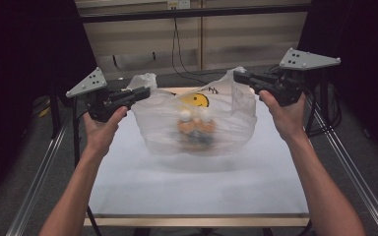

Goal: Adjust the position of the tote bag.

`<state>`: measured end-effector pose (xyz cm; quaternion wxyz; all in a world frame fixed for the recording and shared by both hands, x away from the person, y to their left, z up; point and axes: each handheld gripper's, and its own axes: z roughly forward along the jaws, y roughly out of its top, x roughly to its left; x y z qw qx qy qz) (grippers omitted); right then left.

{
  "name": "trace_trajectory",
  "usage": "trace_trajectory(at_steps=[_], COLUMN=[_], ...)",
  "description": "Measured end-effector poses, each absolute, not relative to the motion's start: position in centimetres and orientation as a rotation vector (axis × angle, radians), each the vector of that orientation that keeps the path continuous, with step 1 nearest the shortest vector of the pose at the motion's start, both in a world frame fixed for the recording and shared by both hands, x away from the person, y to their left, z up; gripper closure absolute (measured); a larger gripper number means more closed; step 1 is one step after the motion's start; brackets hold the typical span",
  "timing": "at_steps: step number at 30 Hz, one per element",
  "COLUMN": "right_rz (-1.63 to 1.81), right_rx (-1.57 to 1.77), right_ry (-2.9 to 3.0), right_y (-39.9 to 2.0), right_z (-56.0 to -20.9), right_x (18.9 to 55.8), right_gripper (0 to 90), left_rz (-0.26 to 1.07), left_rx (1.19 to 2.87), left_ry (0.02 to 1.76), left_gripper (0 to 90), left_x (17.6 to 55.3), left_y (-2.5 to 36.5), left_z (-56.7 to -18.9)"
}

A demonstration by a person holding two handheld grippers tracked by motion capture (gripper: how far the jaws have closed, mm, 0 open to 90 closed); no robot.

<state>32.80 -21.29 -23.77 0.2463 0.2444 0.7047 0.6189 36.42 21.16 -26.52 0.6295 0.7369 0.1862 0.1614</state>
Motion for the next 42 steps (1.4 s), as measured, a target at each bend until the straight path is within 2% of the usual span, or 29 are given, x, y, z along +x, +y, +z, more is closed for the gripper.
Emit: trace_trajectory(at_steps=[14, 24, 36, 42], right_rz=[1.690, 1.658, 1.595, 1.607], right_rx=[0.749, 0.808, 0.929, 0.917], right_ry=[1.848, 1.758, 1.649, 1.695], right_y=[-23.3, -25.1, -27.3, -26.9], right_z=[-22.5, -21.2, -21.6, -22.3], right_x=[34.4, 34.8, 36.3, 36.5], right_gripper=[90.0, 90.0, 90.0, 90.0], left_rz=[0.433, 0.466, 0.458, 0.461], left_rx=[1.670, 1.621, 1.555, 1.566], left_ry=[0.457, 0.515, 0.605, 0.623], left_gripper=[90.0, 90.0, 90.0, 90.0], left_x=[37.2, 38.0, 39.4, 39.5], left_y=[22.3, 24.5, 27.8, 27.9], left_z=[-24.8, -24.2, -24.5, -25.1])
